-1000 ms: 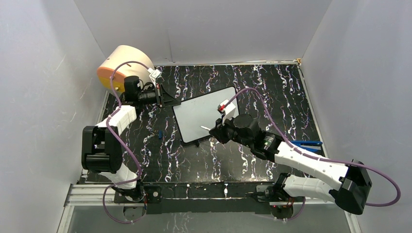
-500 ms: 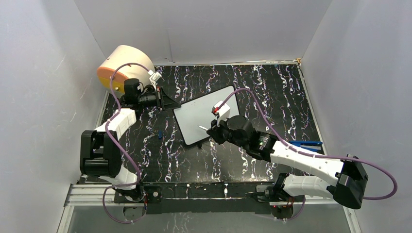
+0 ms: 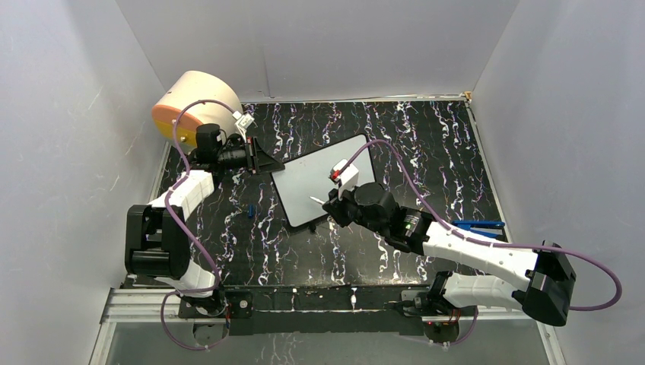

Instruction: Write a sentence on the whiteboard

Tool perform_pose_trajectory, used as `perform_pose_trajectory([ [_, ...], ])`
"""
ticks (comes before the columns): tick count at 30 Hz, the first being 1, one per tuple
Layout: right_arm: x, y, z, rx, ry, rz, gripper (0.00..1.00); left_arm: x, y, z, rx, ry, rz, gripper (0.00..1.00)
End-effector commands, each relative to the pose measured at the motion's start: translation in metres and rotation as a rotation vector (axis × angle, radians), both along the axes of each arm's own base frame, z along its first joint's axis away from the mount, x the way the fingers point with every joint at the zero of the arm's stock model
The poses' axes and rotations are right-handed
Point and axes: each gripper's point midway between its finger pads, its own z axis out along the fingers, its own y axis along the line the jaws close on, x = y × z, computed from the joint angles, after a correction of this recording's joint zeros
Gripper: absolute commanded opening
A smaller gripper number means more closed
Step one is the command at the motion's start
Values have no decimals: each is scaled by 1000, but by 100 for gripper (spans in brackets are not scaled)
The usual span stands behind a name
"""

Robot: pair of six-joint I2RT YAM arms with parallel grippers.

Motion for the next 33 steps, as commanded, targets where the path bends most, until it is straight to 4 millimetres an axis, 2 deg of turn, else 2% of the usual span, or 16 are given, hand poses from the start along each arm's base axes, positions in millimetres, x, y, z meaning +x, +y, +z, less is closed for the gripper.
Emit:
perform_pose_trajectory([
  [1, 6, 12, 35, 84, -74, -2, 0, -3, -1, 3, -11, -18, -14, 23],
  [10, 8, 18, 44, 45, -154, -39, 0, -5, -3, 8, -22, -30, -33, 7],
  [15, 3, 29, 51, 0, -228, -52, 0, -7, -2, 9, -16, -43, -41, 0],
  [26, -2, 56, 67, -46, -340, -31, 0, -11, 1, 5, 31, -46, -23, 2],
  [29, -2, 60, 69, -61, -354, -33, 0, -12, 3, 4, 49, -66, -22, 4],
  [33, -4, 65, 66, -83, -360, -33, 0, -9, 7, 1, 100, -78, 15, 1],
])
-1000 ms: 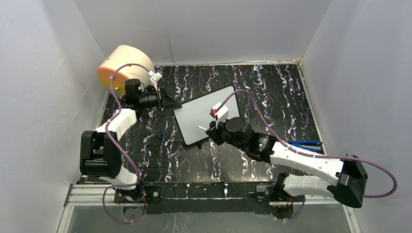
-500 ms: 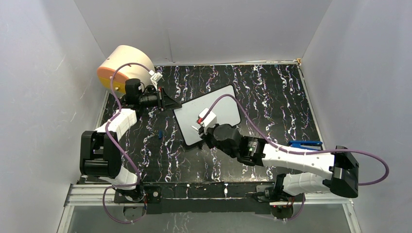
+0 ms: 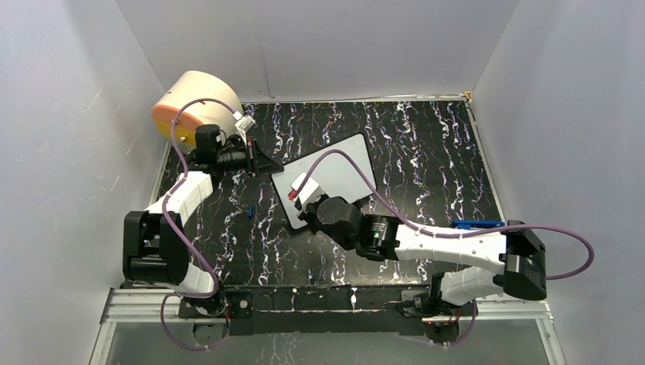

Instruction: Write a sentence on the whiteboard

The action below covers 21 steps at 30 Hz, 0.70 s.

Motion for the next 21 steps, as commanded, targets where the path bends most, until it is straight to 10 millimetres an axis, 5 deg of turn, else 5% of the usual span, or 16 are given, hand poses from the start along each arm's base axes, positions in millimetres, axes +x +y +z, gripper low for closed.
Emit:
perform_pose_trajectory([
  [1, 4, 14, 37, 82, -61, -21, 0, -4, 5, 0, 64, -17, 28, 0],
  [21, 18, 32, 23, -14, -79, -135, 0, -4, 5, 1, 64, -25, 10, 0],
])
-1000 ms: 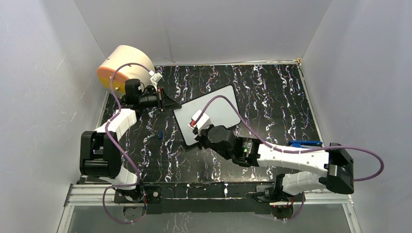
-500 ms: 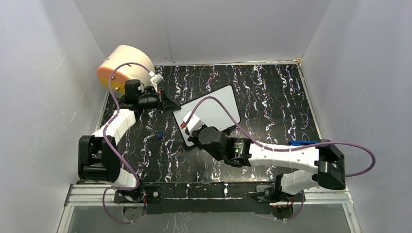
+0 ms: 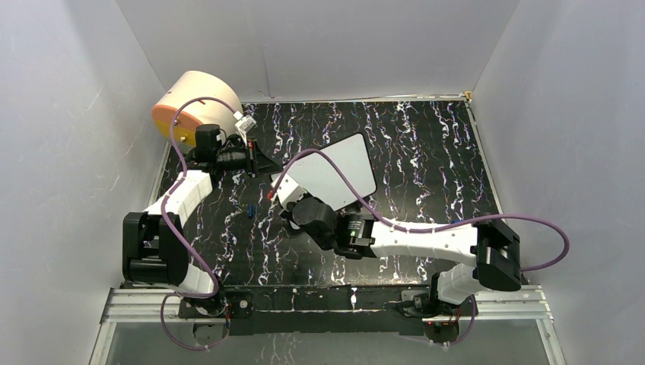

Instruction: Write a sentence on the whiteboard

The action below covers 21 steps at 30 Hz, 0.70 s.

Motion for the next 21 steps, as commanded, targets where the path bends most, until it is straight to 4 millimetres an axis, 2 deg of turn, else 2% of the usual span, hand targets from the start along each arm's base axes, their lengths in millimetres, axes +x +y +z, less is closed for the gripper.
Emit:
perform_pose_trajectory([
  [1, 8, 6, 26, 60, -28, -61, 0, -2, 2, 3, 23, 7, 15, 0],
  [12, 10, 16, 19, 32, -4, -75, 0, -2, 1, 3, 14, 12, 0, 0],
  [14, 10, 14, 13, 8, 8, -80, 0, -2, 1, 3, 13, 10, -2, 0],
  [21, 9, 16, 11, 12, 17, -84, 0, -1, 1, 3, 13, 11, -2, 0],
])
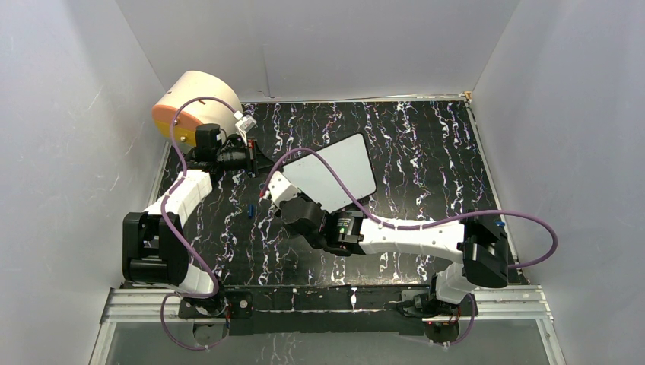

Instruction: Write a sentence on the whiteboard

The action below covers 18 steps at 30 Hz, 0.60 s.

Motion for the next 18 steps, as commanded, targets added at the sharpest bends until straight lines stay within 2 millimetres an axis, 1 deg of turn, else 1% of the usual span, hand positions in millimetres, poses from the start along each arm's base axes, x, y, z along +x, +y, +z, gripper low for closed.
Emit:
perform_pose_trajectory([
  [1, 4, 10, 24, 80, -13, -31, 0, -1, 0, 3, 10, 9, 0, 0],
  [8, 5, 8, 22, 80, -4, -49, 0, -1, 1, 4, 14, 4, 7, 0],
  [18, 4, 10, 20, 75, 11, -37, 0, 0, 1, 3, 17, 7, 10, 0],
])
